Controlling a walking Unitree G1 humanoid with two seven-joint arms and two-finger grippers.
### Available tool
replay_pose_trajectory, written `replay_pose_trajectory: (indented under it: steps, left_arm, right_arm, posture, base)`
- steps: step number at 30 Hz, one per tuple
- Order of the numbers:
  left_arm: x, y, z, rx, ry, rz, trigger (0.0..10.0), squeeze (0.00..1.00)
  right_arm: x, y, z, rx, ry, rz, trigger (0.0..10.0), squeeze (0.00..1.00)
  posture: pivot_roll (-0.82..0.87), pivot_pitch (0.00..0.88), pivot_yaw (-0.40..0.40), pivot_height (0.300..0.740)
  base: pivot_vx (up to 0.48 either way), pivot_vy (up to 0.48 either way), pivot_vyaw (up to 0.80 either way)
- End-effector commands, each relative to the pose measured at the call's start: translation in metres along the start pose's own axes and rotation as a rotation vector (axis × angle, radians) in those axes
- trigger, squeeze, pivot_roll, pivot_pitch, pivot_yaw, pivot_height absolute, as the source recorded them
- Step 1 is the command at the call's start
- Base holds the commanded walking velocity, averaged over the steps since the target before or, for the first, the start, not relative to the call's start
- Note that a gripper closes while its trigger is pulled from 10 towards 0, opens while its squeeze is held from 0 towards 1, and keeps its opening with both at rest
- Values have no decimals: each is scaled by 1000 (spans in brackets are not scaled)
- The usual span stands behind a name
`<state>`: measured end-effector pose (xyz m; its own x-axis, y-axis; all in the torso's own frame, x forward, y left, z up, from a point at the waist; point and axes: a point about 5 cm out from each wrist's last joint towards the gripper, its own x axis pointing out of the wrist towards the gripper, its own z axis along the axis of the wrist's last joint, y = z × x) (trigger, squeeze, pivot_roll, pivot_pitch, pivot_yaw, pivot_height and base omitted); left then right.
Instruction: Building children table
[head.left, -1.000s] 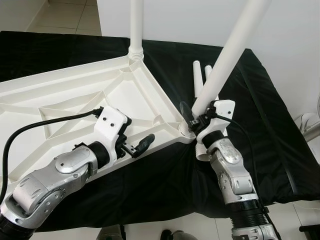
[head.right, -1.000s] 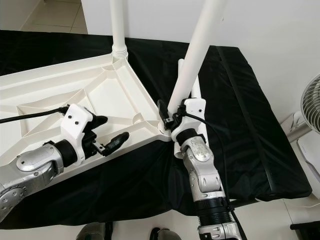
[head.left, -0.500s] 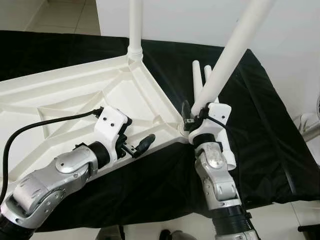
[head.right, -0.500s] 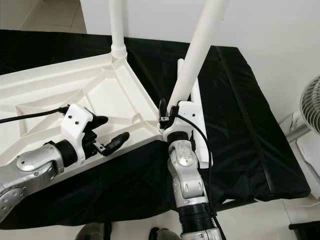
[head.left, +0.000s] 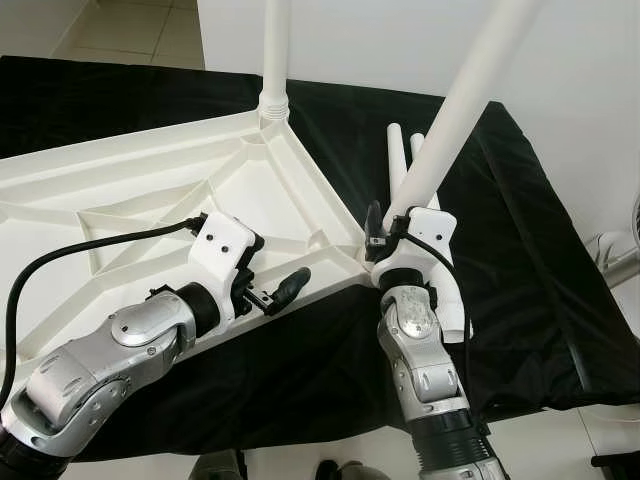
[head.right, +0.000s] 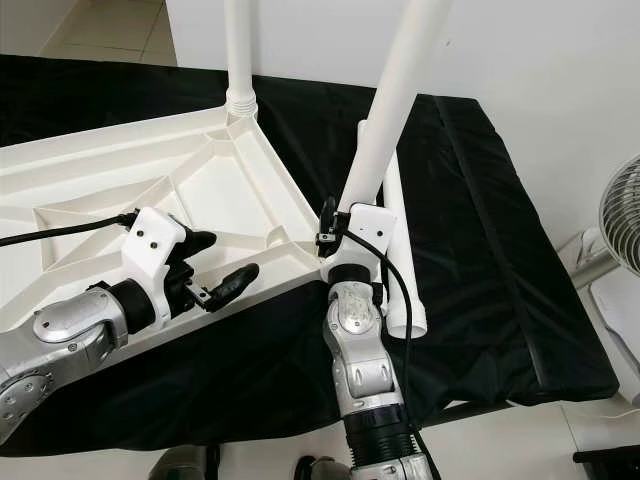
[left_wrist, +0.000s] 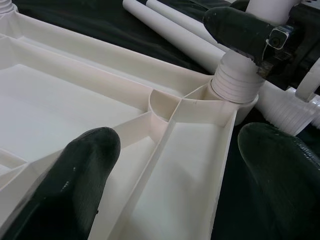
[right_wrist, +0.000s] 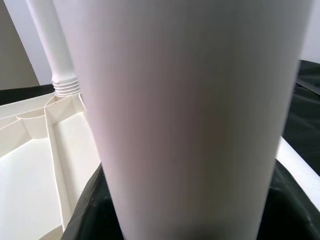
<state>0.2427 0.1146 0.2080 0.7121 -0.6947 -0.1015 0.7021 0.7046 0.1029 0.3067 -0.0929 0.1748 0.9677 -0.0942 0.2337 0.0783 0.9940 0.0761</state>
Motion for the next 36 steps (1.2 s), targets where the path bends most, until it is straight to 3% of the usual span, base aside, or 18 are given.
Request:
replay_pose_trajectory:
  steps: [1,6,21,22,23,24,26,27,36]
  left_arm:
    - [-1,-10,-1,3,11,-216,10000,0]
    - [0,-10,-1,5,8,-221,10000,0]
    - [0,-10,-2,5,6,-220,10000,0]
    - [1,-10,-2,5,6,-220,10000,0]
    - [1,-10,-2,5,6,-220,10000,0]
    - [1,-11,-2,5,5,-221,10000,0]
    - [1,-11,-2,5,5,-221,10000,0]
    - [1,-10,-2,5,4,-221,10000,0]
    - [3,-11,-1,7,-4,-225,10000,0]
  right_arm:
    - [-15,-27,-49,-47,241,-141,10000,0]
    - [-17,-38,-49,-50,237,-284,10000,0]
    - [-14,-28,-48,-72,207,-221,10000,0]
    - [-13,-28,-46,-64,192,-206,10000,78]
    - [-13,-28,-46,-64,192,-206,10000,78]
    - [-12,-28,-44,-51,180,-184,10000,451]
    - [-12,-28,-44,-51,180,-184,10000,451]
    - [-11,-28,-42,-39,167,-170,10000,1000]
    - [-2,-44,-25,-4,49,-123,10000,1000]
  posture:
    - [134,225,-75,740]
    - [130,224,-73,740]
    - [131,211,-80,740]
    - [129,209,-81,740]
    - [129,209,-81,740]
    - [129,209,-81,740]
    - [129,209,-81,740]
    - [127,206,-83,740]
    - [121,196,-84,740]
  base:
    - [0,0,0]
    - [0,0,0]
    - [0,0,0]
    - [0,0,0]
    - [0,0,0]
    - [0,0,0]
    - [0,0,0]
    - [0,0,0]
    - [0,0,0]
